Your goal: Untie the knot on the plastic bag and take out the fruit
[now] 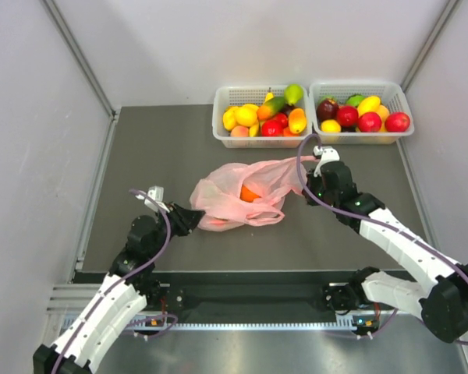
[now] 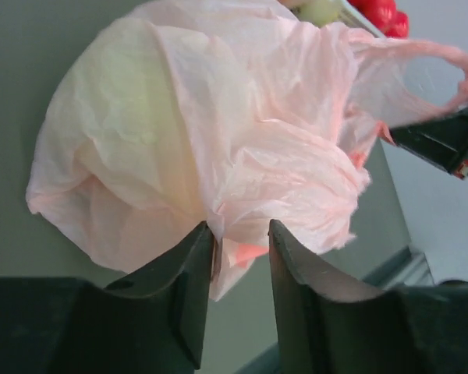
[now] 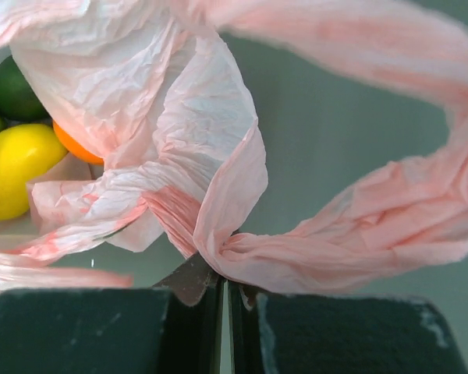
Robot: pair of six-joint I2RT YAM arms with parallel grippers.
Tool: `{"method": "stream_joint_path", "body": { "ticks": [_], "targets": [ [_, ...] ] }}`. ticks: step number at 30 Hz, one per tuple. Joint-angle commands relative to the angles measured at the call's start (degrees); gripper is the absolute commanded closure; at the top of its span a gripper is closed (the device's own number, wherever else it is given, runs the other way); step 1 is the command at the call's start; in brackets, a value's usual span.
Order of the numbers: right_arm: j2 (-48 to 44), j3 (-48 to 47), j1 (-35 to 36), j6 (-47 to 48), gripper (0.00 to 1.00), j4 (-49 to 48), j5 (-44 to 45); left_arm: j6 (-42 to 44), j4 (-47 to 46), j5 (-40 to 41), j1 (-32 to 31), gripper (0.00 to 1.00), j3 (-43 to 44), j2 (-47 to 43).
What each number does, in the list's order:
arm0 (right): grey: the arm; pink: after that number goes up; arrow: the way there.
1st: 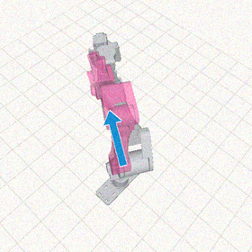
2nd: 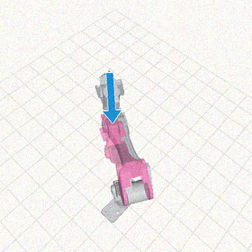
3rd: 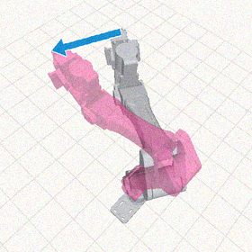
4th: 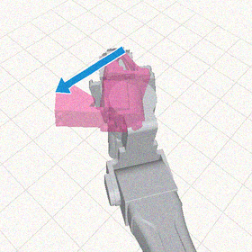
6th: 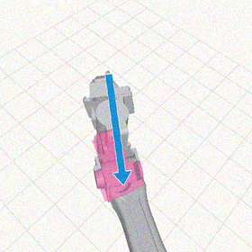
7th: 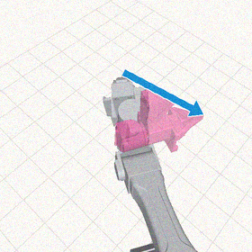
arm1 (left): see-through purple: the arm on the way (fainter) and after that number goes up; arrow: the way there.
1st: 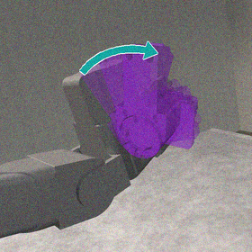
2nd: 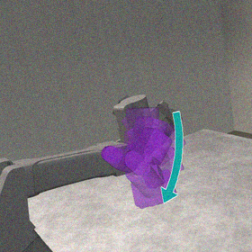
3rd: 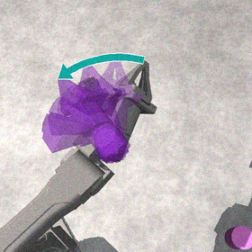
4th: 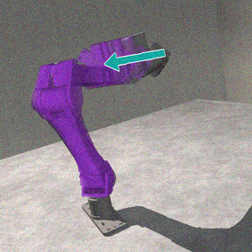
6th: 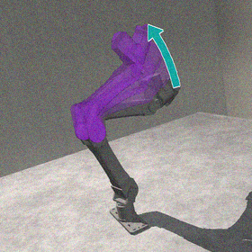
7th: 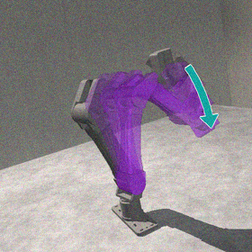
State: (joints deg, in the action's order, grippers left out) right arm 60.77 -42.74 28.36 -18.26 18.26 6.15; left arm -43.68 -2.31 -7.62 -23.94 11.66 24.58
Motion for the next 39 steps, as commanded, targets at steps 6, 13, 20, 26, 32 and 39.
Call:
{"method": "stream_joint_path", "body": {
  "ticks": [6,13,20,26,32,39],
  "targets": [
    [-2.59,0.82,-0.32,0.51,1.00,-0.68,0.44,3.51,21.19,1.44,-0.84,0.01,18.53,-0.06],
    [-1.89,-0.85,-0.32,1.65,1.00,-0.25,-1.58,17.64,26.21,0.51,-0.93,0.01,39.03,22.32],
    [0.31,-3.57,-0.32,2.35,1.00,-0.24,-3.95,31.10,30.59,0.14,-10.65,0.01,57.65,45.52],
    [1.80,-5.77,-0.24,2.18,1.00,-0.16,-5.97,36.38,31.05,5.49,-15.95,0.01,62.78,55.82],
    [1.19,-6.57,-0.15,2.44,1.00,0.02,-10.01,38.85,29.82,16.29,-18.85,0.01,62.08,62.24],
    [-0.83,-6.04,0.03,2.27,1.00,0.72,-11.87,38.93,28.15,23.61,-19.12,0.36,62.25,67.88]
  ]
}}
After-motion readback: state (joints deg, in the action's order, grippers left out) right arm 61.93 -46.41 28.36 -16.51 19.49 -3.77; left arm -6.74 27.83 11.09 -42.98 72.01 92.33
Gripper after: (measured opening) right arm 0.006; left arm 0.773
